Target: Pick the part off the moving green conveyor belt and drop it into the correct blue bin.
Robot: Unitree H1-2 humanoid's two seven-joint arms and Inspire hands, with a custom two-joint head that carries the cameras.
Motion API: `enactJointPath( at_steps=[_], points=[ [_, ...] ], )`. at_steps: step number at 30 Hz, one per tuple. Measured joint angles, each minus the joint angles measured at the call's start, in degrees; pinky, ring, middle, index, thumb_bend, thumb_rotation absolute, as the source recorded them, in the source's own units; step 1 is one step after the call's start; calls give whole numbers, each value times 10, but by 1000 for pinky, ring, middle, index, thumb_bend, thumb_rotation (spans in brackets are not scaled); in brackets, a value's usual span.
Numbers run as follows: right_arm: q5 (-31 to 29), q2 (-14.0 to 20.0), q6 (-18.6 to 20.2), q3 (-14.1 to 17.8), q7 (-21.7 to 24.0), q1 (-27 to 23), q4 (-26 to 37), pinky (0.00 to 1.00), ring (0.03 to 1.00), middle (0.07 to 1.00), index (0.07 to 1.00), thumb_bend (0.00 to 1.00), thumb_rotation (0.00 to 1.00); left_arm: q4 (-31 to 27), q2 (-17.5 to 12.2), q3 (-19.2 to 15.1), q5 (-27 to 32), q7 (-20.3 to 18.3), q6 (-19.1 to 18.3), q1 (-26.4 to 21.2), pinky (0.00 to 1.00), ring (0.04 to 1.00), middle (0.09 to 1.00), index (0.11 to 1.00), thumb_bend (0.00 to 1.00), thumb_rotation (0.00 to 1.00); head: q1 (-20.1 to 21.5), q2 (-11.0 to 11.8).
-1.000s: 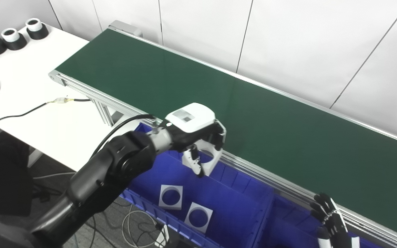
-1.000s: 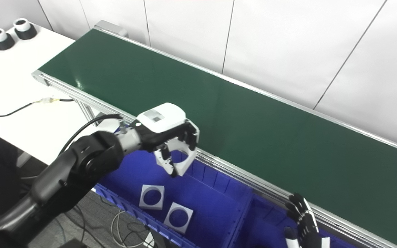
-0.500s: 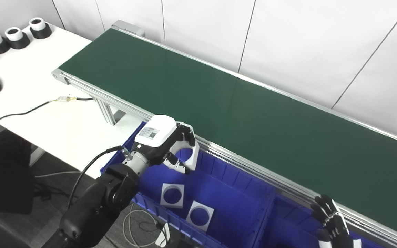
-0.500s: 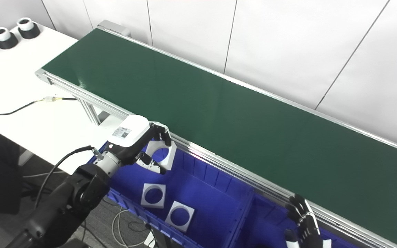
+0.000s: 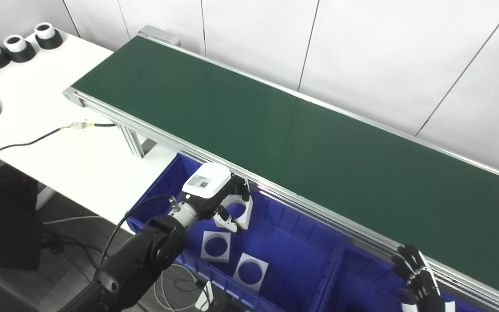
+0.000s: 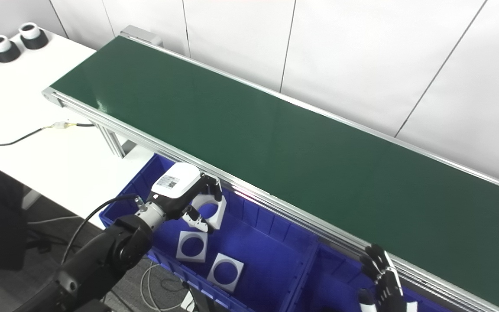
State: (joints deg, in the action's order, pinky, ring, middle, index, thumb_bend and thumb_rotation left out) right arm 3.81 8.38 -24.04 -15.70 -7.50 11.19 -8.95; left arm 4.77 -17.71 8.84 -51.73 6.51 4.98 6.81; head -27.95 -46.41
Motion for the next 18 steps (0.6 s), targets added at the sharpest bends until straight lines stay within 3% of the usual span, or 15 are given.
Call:
enactJointPath(
  at_steps=[10,15,16,18],
  points=[
    [5,-4,0,0,0,0,0,785,806,844,866,753,863,29,-1,16,0,2,-14,-7,420,513,557,488,522,56,7,1],
    [5,-4,0,0,0,0,0,780,805,844,864,753,864,10,-13,21,8,-41,-44,-6,476,583,604,491,523,59,10,2],
    [5,-4,0,0,0,0,0,777,802,842,863,756,863,5,-15,23,10,-52,-51,-6,481,596,619,537,757,119,10,2],
    [5,-4,0,0,0,0,0,773,800,840,862,760,866,-1,-20,31,10,-78,-63,-7,492,606,632,584,951,233,10,2]
  ],
)
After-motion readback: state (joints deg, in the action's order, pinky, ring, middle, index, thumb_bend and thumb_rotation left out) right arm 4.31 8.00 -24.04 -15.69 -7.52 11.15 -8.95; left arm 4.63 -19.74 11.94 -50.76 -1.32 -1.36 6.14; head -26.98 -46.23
